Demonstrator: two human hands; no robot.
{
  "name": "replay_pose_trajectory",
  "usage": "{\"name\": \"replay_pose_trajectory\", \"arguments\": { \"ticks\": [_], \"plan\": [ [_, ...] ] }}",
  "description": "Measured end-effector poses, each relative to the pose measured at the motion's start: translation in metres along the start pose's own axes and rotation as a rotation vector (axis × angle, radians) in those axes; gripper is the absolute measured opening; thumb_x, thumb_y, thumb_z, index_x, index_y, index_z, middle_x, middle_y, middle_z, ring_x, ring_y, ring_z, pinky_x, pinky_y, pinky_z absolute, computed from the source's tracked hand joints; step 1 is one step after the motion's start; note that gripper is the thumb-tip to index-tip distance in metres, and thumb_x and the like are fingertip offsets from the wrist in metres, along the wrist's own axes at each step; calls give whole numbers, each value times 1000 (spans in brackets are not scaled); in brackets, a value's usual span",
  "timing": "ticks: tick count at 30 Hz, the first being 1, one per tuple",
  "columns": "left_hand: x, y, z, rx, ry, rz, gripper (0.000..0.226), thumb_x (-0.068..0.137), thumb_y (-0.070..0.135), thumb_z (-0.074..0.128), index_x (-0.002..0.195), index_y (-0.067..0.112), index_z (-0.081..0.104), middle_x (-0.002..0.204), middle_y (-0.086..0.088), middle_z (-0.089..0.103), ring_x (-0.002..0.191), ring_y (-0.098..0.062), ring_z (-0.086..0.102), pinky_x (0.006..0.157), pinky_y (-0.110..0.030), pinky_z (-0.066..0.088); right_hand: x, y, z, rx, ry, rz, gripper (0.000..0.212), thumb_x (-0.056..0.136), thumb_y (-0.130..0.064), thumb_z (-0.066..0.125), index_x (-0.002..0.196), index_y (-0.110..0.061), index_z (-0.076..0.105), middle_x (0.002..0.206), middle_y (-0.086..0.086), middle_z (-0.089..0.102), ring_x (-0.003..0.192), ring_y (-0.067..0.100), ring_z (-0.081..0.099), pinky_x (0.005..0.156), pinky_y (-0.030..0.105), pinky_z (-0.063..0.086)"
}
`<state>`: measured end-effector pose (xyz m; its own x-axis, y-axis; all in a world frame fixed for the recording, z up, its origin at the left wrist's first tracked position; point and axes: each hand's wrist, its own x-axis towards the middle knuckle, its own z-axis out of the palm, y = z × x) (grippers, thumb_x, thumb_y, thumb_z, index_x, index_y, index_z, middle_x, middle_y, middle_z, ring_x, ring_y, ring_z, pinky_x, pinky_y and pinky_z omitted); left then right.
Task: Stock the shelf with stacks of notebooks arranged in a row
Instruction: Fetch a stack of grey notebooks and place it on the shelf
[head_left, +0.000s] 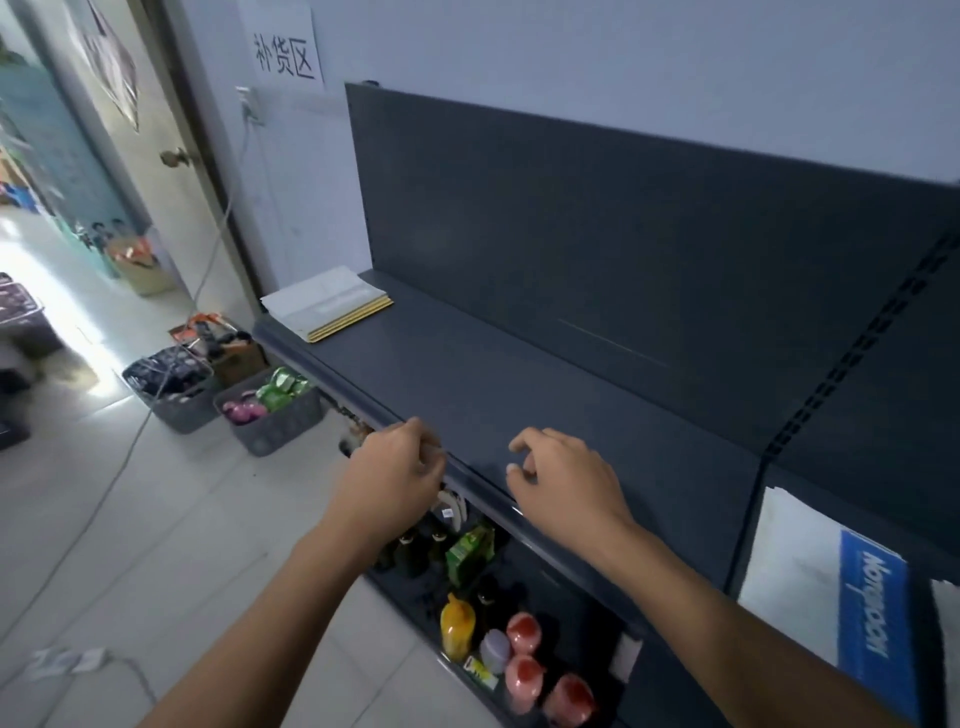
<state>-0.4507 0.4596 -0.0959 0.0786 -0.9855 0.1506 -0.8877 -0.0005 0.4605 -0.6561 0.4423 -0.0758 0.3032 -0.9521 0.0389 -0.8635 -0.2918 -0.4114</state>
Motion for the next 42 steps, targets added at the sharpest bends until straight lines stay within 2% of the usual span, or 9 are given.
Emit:
{"name": "replay_pose_trajectory", "arguments": {
  "ticks": [3, 9, 13, 17, 22, 27, 33, 35, 42],
  "plan": [
    [16, -28, -11, 6, 30, -20, 15, 93, 35, 51, 96, 26, 63, 92, 9, 65, 81, -11, 62, 71, -35, 55, 36, -25, 13, 6, -27, -30, 29, 99, -35, 51, 125, -26, 60, 115, -11, 63, 99, 15, 61, 82, 34, 52],
    [63, -96, -47, 17, 48, -100, 16, 95, 34, 52, 103, 25, 63, 95, 9, 65, 81, -10, 63, 75, -37, 55, 128, -89, 51, 39, -50, -115, 26, 97, -35, 52, 120, -28, 62, 110, -11, 65, 96, 16, 63, 81, 34, 51],
    [98, -153, -73, 88, 53, -139, 19, 97, 38, 53, 109, 27, 63, 99, 11, 65, 82, -7, 62, 75, -33, 55, 190, -134, 76, 73, -97, -166, 25, 97, -36, 53, 119, -28, 61, 109, -9, 65, 98, 18, 64, 84, 39, 54],
    [132, -208, -90, 102, 68, -179, 21, 97, 40, 52, 110, 28, 62, 99, 12, 65, 83, -6, 60, 74, -32, 56, 240, -172, 100, 76, -131, -218, 24, 98, -35, 53, 118, -25, 62, 108, -7, 65, 93, 17, 64, 81, 38, 55],
    [153, -260, -103, 74, 74, -213, 20, 96, 40, 52, 109, 28, 62, 99, 12, 64, 82, -7, 60, 74, -34, 56, 284, -210, 123, 45, -171, -217, 26, 98, -35, 54, 121, -26, 61, 108, -8, 64, 94, 16, 62, 82, 37, 54],
    [183, -318, -119, 37, 67, -206, 22, 97, 39, 52, 111, 27, 64, 98, 12, 64, 83, -8, 62, 77, -34, 56, 325, -246, 147, 36, -143, -168, 25, 99, -35, 53, 121, -27, 61, 105, -12, 64, 89, 11, 61, 80, 34, 53],
    [225, -383, -139, 8, 26, -97, 18, 97, 37, 52, 109, 28, 63, 99, 12, 65, 80, -6, 59, 72, -30, 53, 359, -284, 174, 52, -83, 4, 25, 98, -32, 54, 119, -23, 62, 95, -11, 61, 89, 15, 61, 76, 34, 54],
    [240, -399, -144, -10, -5, -45, 18, 97, 36, 52, 108, 28, 63, 96, 13, 64, 79, -4, 60, 73, -32, 55, 363, -294, 179, 56, -54, 45, 26, 97, -31, 53, 121, -22, 61, 101, -8, 63, 90, 16, 60, 74, 32, 51],
    [303, -422, -145, -45, -79, 89, 13, 95, 36, 54, 101, 30, 64, 91, 14, 67, 77, -5, 63, 74, -35, 56, 386, -302, 192, 72, 14, 269, 26, 96, -35, 52, 119, -28, 61, 103, -11, 63, 94, 15, 61, 83, 37, 53]
  ]
}}
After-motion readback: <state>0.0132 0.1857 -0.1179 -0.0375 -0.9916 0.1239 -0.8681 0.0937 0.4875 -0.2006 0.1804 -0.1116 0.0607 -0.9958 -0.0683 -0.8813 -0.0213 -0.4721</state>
